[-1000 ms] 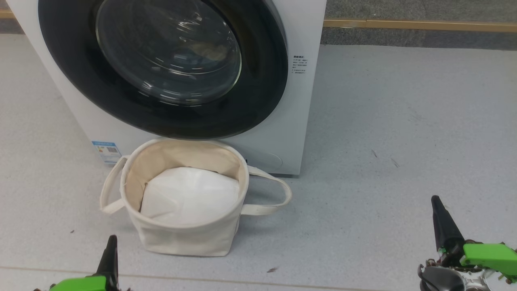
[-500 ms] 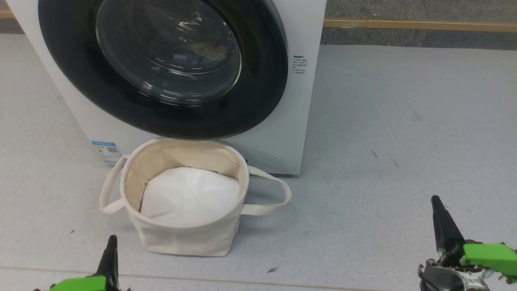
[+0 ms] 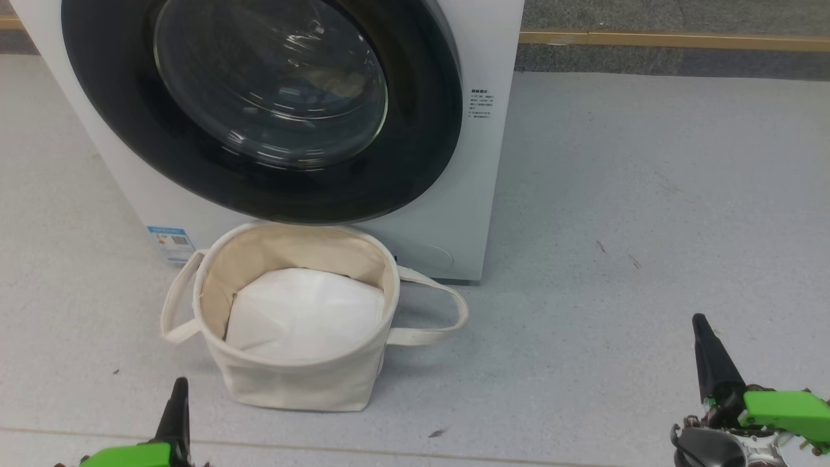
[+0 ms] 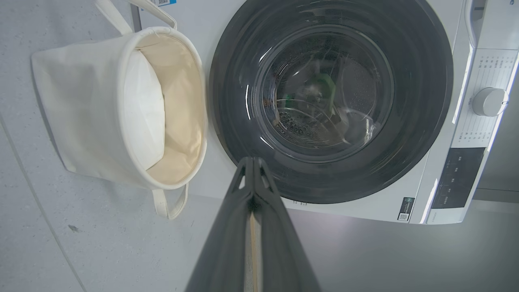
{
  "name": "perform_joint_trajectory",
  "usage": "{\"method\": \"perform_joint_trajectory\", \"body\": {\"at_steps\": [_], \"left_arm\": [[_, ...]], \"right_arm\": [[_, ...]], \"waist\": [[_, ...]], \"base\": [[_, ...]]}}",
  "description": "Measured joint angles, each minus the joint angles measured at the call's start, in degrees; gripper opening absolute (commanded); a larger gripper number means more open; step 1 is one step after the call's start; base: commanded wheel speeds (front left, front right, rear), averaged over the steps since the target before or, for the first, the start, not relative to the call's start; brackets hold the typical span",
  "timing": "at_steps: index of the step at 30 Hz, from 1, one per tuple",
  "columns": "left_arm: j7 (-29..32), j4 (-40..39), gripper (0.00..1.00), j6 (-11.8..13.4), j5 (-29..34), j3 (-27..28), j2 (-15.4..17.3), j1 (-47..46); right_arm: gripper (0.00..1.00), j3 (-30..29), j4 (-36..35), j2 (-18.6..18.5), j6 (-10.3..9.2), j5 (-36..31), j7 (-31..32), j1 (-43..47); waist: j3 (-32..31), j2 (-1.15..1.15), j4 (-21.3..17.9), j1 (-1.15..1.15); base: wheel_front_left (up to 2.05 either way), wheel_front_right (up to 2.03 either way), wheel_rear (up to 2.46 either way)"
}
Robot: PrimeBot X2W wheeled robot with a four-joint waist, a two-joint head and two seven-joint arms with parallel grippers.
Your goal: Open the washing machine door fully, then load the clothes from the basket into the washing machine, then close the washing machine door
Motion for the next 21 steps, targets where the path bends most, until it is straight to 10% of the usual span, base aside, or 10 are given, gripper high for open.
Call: {"method": "perform_joint_trajectory", "body": {"at_steps": [21], "left_arm": [[0.0, 0.0, 0.00, 0.0, 0.0, 0.0, 0.0, 0.0]], "right_arm": [[0.00, 0.0, 0.0, 0.0, 0.00, 0.0, 0.0, 0.0]], "waist": [[0.0, 0.00, 0.0, 0.00]], "base": [[0.00, 0.00, 0.00]]}}
